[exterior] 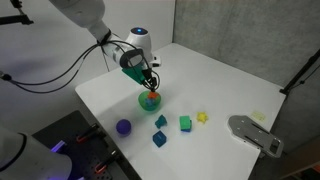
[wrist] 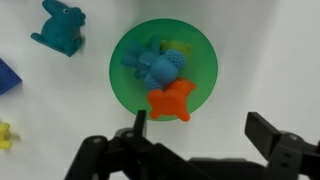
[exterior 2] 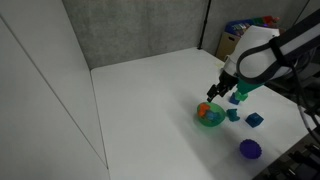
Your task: Remove the orange object from the bowl and put the blue object inside
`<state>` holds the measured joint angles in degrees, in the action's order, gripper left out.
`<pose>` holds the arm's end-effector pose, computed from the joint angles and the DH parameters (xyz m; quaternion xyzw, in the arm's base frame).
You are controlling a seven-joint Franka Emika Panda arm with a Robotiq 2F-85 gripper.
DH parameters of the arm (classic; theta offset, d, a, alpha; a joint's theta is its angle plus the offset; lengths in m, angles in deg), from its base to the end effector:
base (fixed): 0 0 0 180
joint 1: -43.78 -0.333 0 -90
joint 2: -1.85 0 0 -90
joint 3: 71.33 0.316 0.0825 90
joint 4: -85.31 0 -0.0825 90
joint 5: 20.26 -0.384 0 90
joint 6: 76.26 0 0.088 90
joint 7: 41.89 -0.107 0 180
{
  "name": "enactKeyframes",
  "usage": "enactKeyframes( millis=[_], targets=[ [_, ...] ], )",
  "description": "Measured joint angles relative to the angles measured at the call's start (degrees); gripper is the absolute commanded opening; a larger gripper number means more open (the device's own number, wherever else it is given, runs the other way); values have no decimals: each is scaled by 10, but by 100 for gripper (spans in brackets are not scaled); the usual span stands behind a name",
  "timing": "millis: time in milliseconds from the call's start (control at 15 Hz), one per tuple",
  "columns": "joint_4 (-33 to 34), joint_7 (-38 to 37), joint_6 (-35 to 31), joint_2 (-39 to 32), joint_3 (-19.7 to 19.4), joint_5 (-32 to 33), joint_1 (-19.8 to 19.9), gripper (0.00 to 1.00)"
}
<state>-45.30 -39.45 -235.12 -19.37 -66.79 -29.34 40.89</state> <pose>0.5416 0.0645 0.2029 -0.9970 -0.0103 -0.0586 0.0497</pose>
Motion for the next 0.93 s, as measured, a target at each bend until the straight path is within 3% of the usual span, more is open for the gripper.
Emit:
enactKeyframes(
  millis=[600,667,733,933],
  targets=[
    [110,0,-24,-150,-7,50,0,100],
    [119,0,-24,-161,-7,52,0,75],
    [128,0,-24,-173,-7,53,0,75],
    [150,0,-24,-199,-9,56,-1,49]
  ],
)
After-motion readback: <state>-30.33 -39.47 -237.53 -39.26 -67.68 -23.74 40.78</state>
